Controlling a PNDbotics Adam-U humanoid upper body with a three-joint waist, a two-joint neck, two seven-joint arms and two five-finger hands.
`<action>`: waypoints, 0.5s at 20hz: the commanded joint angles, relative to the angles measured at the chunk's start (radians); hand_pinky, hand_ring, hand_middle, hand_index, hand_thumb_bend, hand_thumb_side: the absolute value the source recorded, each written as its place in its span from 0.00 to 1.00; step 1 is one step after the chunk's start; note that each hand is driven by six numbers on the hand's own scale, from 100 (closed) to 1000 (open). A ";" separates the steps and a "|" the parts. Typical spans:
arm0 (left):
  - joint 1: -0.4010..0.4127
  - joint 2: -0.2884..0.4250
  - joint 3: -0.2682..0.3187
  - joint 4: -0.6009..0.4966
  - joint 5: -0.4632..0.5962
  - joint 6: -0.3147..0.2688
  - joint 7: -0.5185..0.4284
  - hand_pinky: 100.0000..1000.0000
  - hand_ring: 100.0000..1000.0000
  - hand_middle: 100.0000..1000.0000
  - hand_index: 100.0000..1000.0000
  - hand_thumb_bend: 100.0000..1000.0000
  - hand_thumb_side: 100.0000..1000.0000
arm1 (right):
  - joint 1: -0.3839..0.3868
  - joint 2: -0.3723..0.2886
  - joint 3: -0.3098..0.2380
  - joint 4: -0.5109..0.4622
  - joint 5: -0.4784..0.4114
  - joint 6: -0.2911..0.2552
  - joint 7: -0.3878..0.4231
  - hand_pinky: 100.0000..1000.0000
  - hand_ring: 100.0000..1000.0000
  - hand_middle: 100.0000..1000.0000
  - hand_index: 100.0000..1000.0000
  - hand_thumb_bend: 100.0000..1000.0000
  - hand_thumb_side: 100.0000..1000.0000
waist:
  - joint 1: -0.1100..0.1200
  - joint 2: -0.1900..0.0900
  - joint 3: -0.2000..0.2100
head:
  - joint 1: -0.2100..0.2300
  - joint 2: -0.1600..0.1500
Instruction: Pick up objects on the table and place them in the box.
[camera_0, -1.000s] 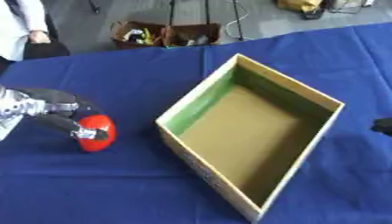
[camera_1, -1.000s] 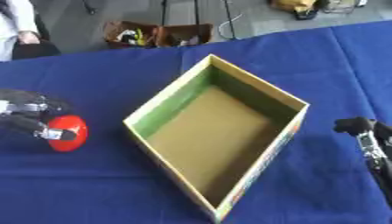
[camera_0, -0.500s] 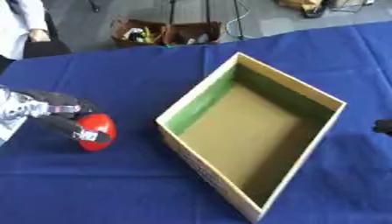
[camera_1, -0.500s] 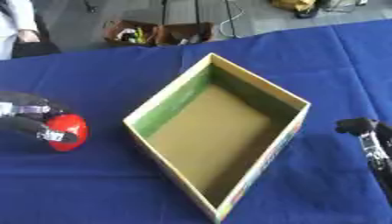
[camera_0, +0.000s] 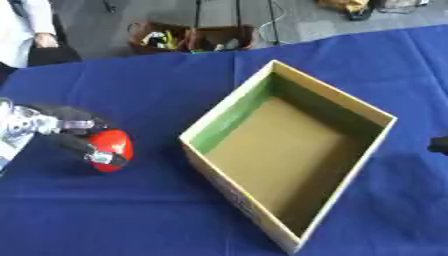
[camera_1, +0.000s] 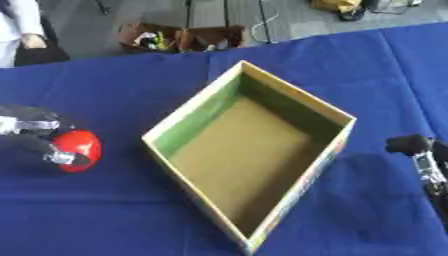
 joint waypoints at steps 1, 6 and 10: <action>-0.012 0.024 -0.001 -0.017 -0.008 0.004 0.008 0.07 0.53 0.85 1.00 0.56 0.80 | -0.007 -0.005 -0.005 -0.010 0.004 0.001 -0.002 0.86 0.79 0.54 0.65 0.00 0.91 | -0.003 -0.019 0.001 | 0.001 0.005; -0.006 0.020 -0.010 -0.014 -0.023 0.008 0.028 0.03 0.50 0.80 1.00 0.52 0.74 | -0.006 -0.004 -0.005 -0.010 0.004 0.004 -0.002 0.86 0.79 0.54 0.65 0.00 0.92 | -0.002 -0.017 -0.001 | 0.000 0.004; -0.002 0.015 -0.016 -0.008 -0.027 0.018 0.041 0.00 0.47 0.73 0.98 0.45 0.69 | -0.006 -0.003 -0.005 -0.010 0.005 0.003 -0.003 0.86 0.79 0.54 0.65 0.00 0.92 | -0.003 -0.016 -0.001 | 0.001 0.005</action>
